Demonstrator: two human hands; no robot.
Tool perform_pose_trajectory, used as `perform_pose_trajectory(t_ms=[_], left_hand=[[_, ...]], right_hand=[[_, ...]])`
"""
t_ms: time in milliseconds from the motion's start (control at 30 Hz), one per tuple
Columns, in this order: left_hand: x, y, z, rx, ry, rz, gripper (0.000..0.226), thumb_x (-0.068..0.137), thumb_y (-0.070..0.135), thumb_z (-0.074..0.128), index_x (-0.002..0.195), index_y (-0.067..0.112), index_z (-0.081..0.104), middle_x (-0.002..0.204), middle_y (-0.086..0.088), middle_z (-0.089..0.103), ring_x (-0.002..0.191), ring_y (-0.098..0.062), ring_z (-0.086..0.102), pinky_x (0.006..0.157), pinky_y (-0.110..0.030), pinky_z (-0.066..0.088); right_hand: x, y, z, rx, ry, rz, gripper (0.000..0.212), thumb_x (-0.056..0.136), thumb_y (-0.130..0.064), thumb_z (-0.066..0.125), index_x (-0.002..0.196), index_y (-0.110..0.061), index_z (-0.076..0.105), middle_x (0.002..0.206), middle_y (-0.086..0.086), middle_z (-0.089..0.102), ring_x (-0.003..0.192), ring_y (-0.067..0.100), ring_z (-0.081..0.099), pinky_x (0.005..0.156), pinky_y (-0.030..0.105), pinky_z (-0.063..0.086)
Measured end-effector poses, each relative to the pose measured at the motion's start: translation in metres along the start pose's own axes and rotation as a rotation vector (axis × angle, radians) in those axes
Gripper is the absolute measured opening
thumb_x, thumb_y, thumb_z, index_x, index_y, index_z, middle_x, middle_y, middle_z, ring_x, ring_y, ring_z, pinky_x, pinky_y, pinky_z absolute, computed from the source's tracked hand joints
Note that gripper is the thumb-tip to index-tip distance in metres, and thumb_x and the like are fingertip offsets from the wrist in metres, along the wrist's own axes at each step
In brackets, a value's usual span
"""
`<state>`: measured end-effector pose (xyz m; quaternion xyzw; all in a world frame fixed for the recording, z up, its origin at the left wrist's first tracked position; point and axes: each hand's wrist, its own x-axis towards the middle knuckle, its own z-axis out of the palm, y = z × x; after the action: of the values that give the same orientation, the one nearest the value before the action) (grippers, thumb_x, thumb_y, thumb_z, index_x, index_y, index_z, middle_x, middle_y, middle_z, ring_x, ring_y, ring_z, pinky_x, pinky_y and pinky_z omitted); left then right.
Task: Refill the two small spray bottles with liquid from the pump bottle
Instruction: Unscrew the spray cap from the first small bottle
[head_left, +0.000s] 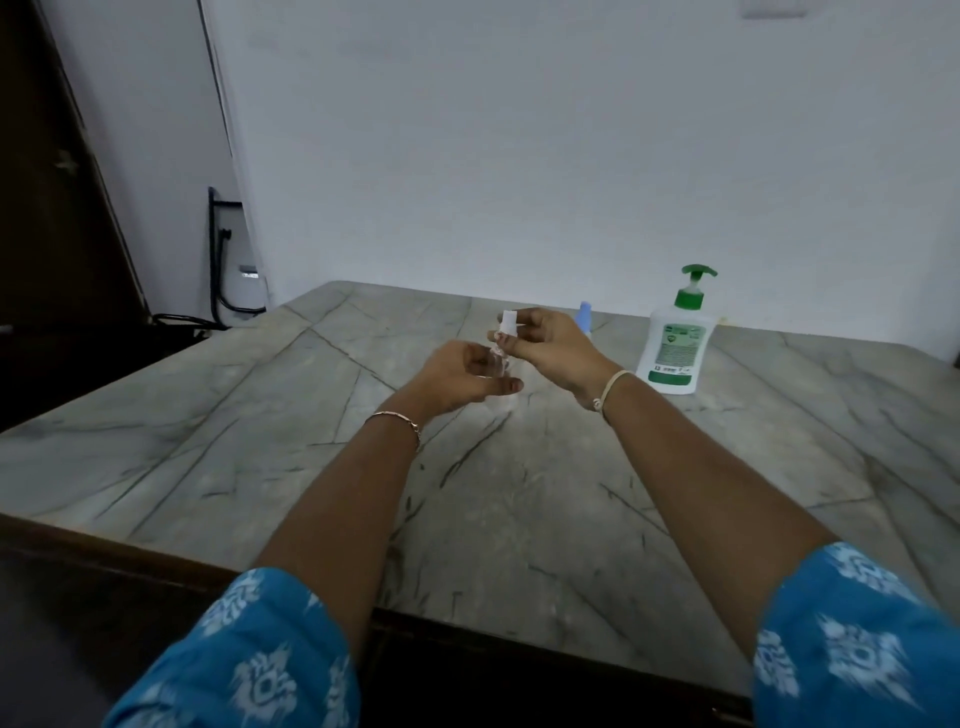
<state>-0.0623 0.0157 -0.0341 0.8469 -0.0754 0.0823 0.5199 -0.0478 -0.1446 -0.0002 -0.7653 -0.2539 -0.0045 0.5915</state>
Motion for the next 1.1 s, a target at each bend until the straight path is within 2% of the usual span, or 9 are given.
perform_pose_trajectory(t_ms=[67,133,233,433,567,667,833,1000,1100], left_hand=[[0.002,0.001,0.003,0.007,0.007,0.011,0.039,0.069,0.027,0.086,0.095,0.003,0.070,0.079,-0.003,0.068,0.071,-0.014,0.063,0.070,-0.028,0.054],[0.005,0.000,0.005,0.036,0.018,0.022,0.038,0.070,0.028,0.086,0.093,0.004,0.070,0.075,0.001,0.065,0.067,-0.011,0.061,0.071,-0.027,0.051],[0.010,-0.001,0.007,0.038,0.054,0.058,0.039,0.069,0.028,0.086,0.098,0.007,0.071,0.086,-0.002,0.072,0.082,-0.015,0.068,0.083,-0.029,0.052],[0.021,-0.006,0.003,0.033,0.097,0.032,0.039,0.066,0.029,0.088,0.094,0.006,0.071,0.084,0.002,0.073,0.082,-0.010,0.069,0.091,-0.031,0.054],[0.028,-0.012,0.005,0.060,0.103,0.017,0.037,0.067,0.031,0.087,0.092,0.009,0.071,0.087,-0.001,0.074,0.087,-0.016,0.070,0.092,-0.033,0.054],[0.030,-0.009,0.008,0.082,0.097,0.033,0.035,0.071,0.027,0.084,0.097,0.009,0.071,0.092,-0.002,0.074,0.090,-0.016,0.070,0.090,-0.033,0.053],[0.030,-0.015,0.013,0.100,0.078,0.052,0.042,0.068,0.028,0.085,0.102,0.009,0.071,0.097,-0.003,0.074,0.092,-0.014,0.070,0.091,-0.035,0.054],[0.032,-0.023,0.012,0.069,0.086,0.016,0.038,0.069,0.025,0.086,0.099,0.008,0.071,0.092,-0.002,0.074,0.089,-0.014,0.070,0.092,-0.034,0.054],[0.036,-0.025,0.013,0.053,0.078,0.000,0.039,0.067,0.025,0.088,0.099,0.009,0.072,0.094,-0.004,0.075,0.091,-0.017,0.071,0.094,-0.037,0.054]], right_hand=[[0.003,0.004,0.001,-0.034,0.040,-0.024,0.042,0.088,-0.014,0.073,0.125,0.000,0.059,0.114,0.015,0.069,0.103,0.021,0.066,0.076,0.013,0.053],[0.009,0.009,0.002,-0.075,0.093,-0.036,0.041,0.081,-0.016,0.080,0.117,-0.002,0.063,0.107,0.012,0.071,0.099,0.023,0.069,0.085,0.028,0.057],[0.016,0.013,0.007,-0.068,0.173,-0.052,0.039,0.077,-0.018,0.083,0.109,-0.003,0.065,0.098,0.010,0.073,0.093,0.024,0.071,0.087,0.038,0.058],[0.020,0.024,0.008,0.107,0.344,-0.046,0.039,0.069,-0.015,0.089,0.099,-0.006,0.066,0.083,-0.002,0.066,0.078,0.010,0.063,0.075,0.020,0.055],[0.024,0.032,0.011,0.193,0.297,-0.041,0.028,0.081,-0.007,0.078,0.106,-0.001,0.066,0.092,0.006,0.069,0.087,0.015,0.065,0.074,0.015,0.054],[0.030,0.033,0.017,0.171,0.253,-0.025,0.032,0.085,-0.011,0.075,0.115,-0.004,0.066,0.102,0.007,0.072,0.095,0.017,0.069,0.078,0.018,0.054],[0.040,0.039,0.021,0.048,0.189,-0.058,0.027,0.085,-0.012,0.076,0.110,-0.007,0.068,0.088,-0.002,0.071,0.085,0.009,0.068,0.074,0.018,0.054],[0.040,0.046,0.003,0.003,0.243,-0.040,0.038,0.072,-0.016,0.087,0.101,-0.004,0.066,0.088,0.001,0.067,0.081,0.011,0.062,0.079,0.023,0.054],[0.036,0.046,-0.008,0.053,0.216,-0.035,0.034,0.075,-0.010,0.084,0.102,0.002,0.068,0.090,0.009,0.069,0.080,0.014,0.065,0.076,0.019,0.055]])
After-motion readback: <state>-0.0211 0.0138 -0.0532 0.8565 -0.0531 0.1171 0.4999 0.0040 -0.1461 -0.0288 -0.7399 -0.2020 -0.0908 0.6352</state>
